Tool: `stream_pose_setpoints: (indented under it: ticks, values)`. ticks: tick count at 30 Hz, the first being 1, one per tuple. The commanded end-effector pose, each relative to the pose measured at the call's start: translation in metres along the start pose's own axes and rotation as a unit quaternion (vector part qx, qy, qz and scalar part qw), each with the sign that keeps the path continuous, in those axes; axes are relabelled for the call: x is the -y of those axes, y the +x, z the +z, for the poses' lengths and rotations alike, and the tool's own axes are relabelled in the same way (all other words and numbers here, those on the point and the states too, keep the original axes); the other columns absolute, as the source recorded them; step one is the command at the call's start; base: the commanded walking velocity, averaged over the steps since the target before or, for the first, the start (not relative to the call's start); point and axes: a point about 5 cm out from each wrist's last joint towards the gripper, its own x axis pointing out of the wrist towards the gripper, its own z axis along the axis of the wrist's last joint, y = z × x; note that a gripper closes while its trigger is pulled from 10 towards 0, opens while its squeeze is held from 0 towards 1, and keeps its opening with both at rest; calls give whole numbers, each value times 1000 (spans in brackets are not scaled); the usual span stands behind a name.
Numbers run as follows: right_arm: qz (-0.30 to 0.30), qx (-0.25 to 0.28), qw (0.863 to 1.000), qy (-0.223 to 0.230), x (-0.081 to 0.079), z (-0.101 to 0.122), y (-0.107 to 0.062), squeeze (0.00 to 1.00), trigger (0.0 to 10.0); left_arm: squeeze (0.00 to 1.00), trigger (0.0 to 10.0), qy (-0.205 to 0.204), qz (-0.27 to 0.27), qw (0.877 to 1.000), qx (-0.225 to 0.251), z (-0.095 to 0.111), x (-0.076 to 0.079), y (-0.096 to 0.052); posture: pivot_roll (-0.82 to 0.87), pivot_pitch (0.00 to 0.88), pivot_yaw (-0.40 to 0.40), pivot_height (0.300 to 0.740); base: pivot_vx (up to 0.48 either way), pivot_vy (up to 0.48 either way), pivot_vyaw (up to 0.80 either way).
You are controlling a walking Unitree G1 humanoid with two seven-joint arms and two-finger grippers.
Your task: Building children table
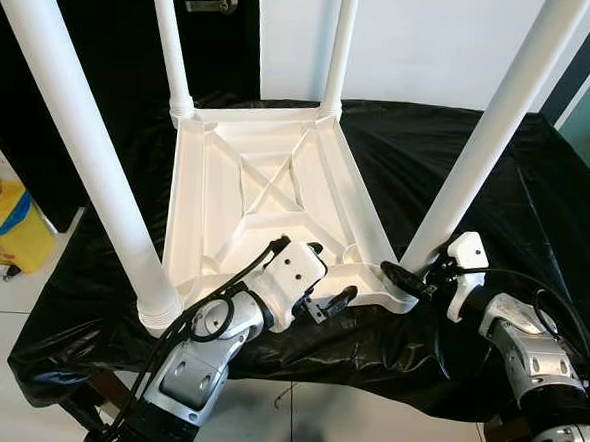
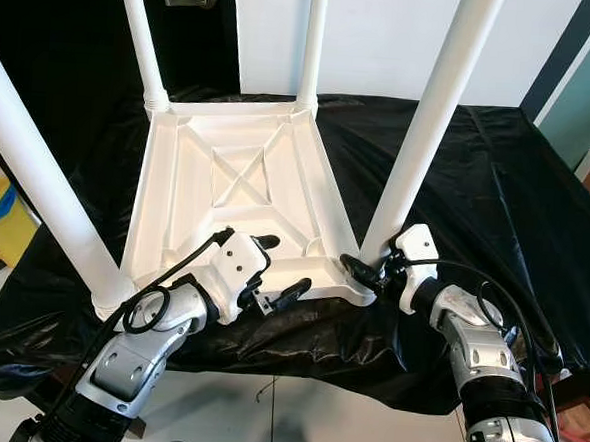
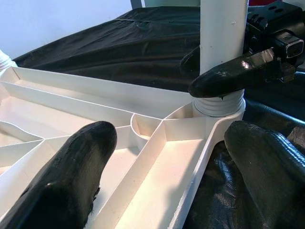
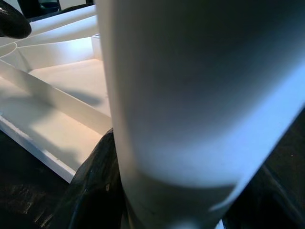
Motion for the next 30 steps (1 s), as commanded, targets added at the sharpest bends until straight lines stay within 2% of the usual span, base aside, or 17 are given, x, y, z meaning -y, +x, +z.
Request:
stream_pose_setpoints:
  ticks: [1,5,15,16,17,18,20,21,24,25,26,28,30]
  values:
    - [-2,-18,1000,3,-4,-6,1,0,10000,0,10000,-2,5,1000,-2,0,2,1,-9,4,-42,740,0,0,0]
    - [-36,-16,999,9,-12,-9,5,0,10000,0,10000,-2,5,1000,-2,0,3,2,-8,3,-44,740,0,0,0]
    - [-73,-23,997,11,-18,-14,9,0,10000,0,10000,-2,5,1000,-3,0,4,1,-7,1,-45,740,0,0,0]
    - [-98,-18,995,26,-25,-16,13,0,10000,0,10000,-2,4,1000,-3,0,4,1,-6,0,-47,740,0,0,0]
    - [-98,-18,995,26,-25,-16,13,0,10000,0,10000,-2,4,1000,-3,0,4,1,-6,0,-47,740,0,0,0]
    - [-131,-12,990,43,-32,-18,15,0,10000,0,10000,-2,4,1000,-4,0,5,1,-4,0,-49,740,0,0,0]
    - [-131,-12,990,43,-32,-18,15,0,10000,0,10000,-2,4,1000,-4,0,5,1,-4,0,-49,740,0,0,0]
    - [-173,-5,983,67,-36,-18,17,0,10000,0,10000,-3,4,1000,-4,0,4,1,-3,0,-49,740,0,0,0]
    - [-173,-5,983,67,-36,-18,17,0,10000,0,10000,-3,4,1000,-4,0,4,1,-3,0,-49,740,0,0,0]
    - [-218,0,972,84,-38,-18,20,0,10000,0,10000,-3,4,1000,-3,0,4,1,-4,0,-49,740,0,0,0]
    - [-218,0,972,84,-38,-18,20,0,10000,0,10000,-3,4,1000,-3,0,4,1,-4,0,-49,740,0,0,0]
    - [-296,5,950,100,-40,-16,22,0,10000,0,10000,-2,4,1000,-3,0,5,2,-5,0,-51,740,0,0,0]
    - [-296,5,950,100,-40,-16,22,0,10000,0,10000,-2,4,1000,-3,0,5,2,-5,0,-51,740,0,0,0]
